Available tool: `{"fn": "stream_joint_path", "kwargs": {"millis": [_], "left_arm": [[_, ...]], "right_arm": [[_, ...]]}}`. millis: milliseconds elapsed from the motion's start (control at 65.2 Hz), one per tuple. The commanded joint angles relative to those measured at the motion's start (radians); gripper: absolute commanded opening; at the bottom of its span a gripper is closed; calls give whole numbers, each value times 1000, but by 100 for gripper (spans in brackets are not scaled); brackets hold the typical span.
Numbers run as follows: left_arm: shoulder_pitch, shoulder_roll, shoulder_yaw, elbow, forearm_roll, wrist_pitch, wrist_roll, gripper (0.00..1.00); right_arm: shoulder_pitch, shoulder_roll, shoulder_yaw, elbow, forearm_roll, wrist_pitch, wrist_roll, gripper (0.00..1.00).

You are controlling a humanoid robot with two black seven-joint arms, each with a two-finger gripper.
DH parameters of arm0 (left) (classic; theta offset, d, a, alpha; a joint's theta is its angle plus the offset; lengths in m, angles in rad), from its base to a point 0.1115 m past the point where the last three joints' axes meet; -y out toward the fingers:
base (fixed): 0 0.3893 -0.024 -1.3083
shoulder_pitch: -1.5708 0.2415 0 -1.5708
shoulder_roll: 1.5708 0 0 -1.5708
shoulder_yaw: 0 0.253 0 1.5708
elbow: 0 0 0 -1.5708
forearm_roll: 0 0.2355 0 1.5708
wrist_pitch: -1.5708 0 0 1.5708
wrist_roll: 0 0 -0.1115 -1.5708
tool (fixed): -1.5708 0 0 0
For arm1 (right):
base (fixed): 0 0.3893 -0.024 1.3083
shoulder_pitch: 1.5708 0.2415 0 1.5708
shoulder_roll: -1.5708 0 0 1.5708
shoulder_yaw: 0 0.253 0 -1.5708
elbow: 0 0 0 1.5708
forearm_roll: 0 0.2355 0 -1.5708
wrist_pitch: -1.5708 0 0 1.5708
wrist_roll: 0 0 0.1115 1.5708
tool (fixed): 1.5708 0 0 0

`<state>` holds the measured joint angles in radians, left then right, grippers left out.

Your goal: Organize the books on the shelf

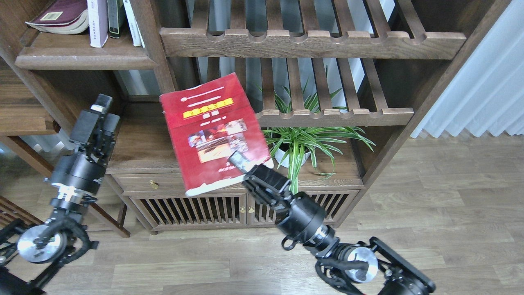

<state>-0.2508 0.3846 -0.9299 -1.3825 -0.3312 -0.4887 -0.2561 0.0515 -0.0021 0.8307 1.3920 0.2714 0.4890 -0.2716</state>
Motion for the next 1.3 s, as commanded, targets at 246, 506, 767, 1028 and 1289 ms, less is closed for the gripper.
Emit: {"fn": "stream_joint_path", "kwargs": {"millis": [246,506,767,1028,1289], "left_arm": [[13,-33,-12,81,4,0,4,87],[134,79,-92,407,81,0,29,90],[202,91,-84,482,195,0,29,100],[196,37,-119,514,123,0,24,100],[186,-55,-115,537,75,0,27,100]], "right_arm": [[28,2,21,-94,0,0,-11,1],[18,2,142,-85,9,0,-12,1],[13,2,143,-84,8,0,-12,1],[-7,2,145,-84,8,0,-12,1],[-24,2,148,-84,5,0,-14,1]]}}
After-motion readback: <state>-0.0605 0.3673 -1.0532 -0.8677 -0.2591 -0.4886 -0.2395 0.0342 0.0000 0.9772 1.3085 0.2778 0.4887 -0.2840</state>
